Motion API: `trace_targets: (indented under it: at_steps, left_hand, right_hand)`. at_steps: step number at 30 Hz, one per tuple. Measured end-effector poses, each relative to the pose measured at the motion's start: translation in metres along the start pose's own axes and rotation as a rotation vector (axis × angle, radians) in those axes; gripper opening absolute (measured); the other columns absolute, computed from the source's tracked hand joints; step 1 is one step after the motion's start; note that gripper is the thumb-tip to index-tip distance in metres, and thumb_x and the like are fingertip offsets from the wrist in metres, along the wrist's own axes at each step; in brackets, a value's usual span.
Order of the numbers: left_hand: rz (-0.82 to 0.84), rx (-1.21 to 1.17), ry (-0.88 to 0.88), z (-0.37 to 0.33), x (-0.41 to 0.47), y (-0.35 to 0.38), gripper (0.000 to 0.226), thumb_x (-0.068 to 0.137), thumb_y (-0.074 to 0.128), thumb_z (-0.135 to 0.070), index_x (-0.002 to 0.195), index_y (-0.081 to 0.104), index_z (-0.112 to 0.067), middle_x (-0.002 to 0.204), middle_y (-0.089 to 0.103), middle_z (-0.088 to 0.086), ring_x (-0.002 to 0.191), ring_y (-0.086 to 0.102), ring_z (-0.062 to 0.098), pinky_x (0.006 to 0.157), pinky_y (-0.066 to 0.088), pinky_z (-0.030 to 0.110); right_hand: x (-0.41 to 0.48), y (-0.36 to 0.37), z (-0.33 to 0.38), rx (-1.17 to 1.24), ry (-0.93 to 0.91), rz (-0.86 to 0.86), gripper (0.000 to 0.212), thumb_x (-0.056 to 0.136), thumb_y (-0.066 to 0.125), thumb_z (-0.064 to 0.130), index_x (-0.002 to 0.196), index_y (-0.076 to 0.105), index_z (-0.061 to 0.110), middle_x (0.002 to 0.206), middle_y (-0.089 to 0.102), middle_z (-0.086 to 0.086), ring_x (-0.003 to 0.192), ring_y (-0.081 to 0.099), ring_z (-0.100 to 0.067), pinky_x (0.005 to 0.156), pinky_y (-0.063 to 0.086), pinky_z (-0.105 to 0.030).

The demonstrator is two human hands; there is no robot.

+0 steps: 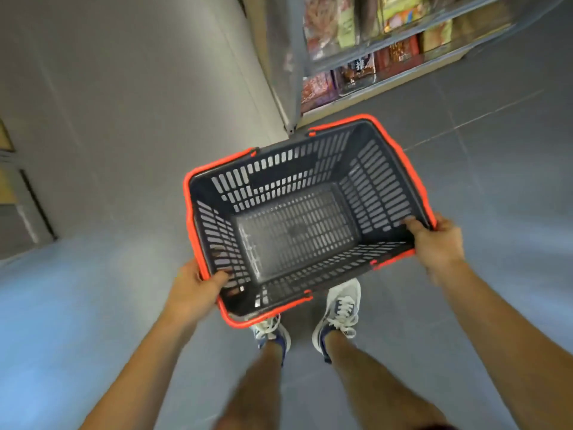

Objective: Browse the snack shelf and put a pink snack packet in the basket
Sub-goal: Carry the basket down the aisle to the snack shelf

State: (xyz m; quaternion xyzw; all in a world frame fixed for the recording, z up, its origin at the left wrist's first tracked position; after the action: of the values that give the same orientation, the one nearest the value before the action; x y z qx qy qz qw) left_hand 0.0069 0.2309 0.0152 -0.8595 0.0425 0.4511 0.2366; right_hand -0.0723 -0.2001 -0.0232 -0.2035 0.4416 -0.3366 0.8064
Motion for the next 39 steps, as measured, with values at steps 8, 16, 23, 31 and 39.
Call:
trace_targets:
  at_steps: [8, 16, 23, 31, 39]
  left_hand:
    - [-0.202, -0.207, 0.115, -0.057, -0.123, -0.226, 0.016, 0.092, 0.058, -0.004, 0.105, 0.064, -0.012, 0.093, 0.072, 0.006, 0.074, 0.068, 0.011, 0.068, 0.053, 0.024]
    - [-0.469, -0.257, 0.387, -0.166, -0.153, -0.388, 0.014, 0.095, 0.057, -0.011, 0.094, 0.061, -0.024, 0.086, 0.070, 0.000, 0.076, 0.068, 0.013, 0.068, 0.055, 0.029]
    - [-0.490, -0.358, 0.446, -0.273, -0.110, -0.468, 0.011, 0.097, 0.056, -0.027, 0.105, 0.062, -0.030, 0.096, 0.071, -0.004, 0.082, 0.067, 0.014, 0.063, 0.055, 0.030]
    - [-0.552, -0.384, 0.443, -0.396, -0.049, -0.546, 0.018, 0.099, 0.044, -0.028, 0.088, 0.058, -0.028, 0.082, 0.066, -0.010, 0.067, 0.058, -0.012, 0.058, 0.042, 0.005]
    - [-0.328, -0.597, 0.402, -0.510, 0.083, -0.640, 0.026, 0.096, 0.057, -0.017, 0.080, 0.075, -0.028, 0.088, 0.074, -0.001, 0.084, 0.069, 0.020, 0.075, 0.056, 0.036]
  right_hand:
    - [-0.197, 0.004, 0.216, -0.169, -0.375, 0.191, 0.029, 0.097, 0.055, 0.021, 0.081, 0.066, -0.002, 0.080, 0.067, -0.023, 0.078, 0.062, -0.034, 0.068, 0.043, -0.036]
    - [-0.284, 0.027, 0.405, -0.131, -0.584, 0.365, 0.011, 0.094, 0.056, 0.007, 0.101, 0.064, 0.010, 0.090, 0.068, -0.014, 0.083, 0.060, -0.026, 0.078, 0.045, -0.037]
    - [-0.272, 0.075, 0.554, -0.175, -0.705, 0.351, 0.020, 0.100, 0.049, 0.025, 0.082, 0.054, 0.019, 0.074, 0.055, 0.007, 0.069, 0.050, -0.014, 0.057, 0.035, -0.021]
    - [-0.243, 0.128, 0.711, -0.144, -0.722, 0.302, 0.022, 0.097, 0.055, 0.021, 0.080, 0.061, 0.009, 0.068, 0.056, 0.005, 0.066, 0.052, -0.017, 0.057, 0.033, -0.028]
    - [-0.215, 0.216, 0.853, -0.054, -0.616, 0.265, 0.010, 0.093, 0.062, 0.016, 0.094, 0.068, 0.009, 0.082, 0.068, -0.007, 0.073, 0.062, -0.020, 0.069, 0.047, -0.029]
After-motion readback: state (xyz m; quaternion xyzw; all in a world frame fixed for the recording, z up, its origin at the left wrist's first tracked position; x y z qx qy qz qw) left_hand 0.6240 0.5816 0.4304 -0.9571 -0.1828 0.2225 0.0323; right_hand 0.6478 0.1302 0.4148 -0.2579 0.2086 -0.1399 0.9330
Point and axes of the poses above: each hand's wrist, its own x-axis towards the middle knuckle, its own y-axis out of the palm, z = x × y, the point moved 9 cm from there along x, towards the middle knuckle
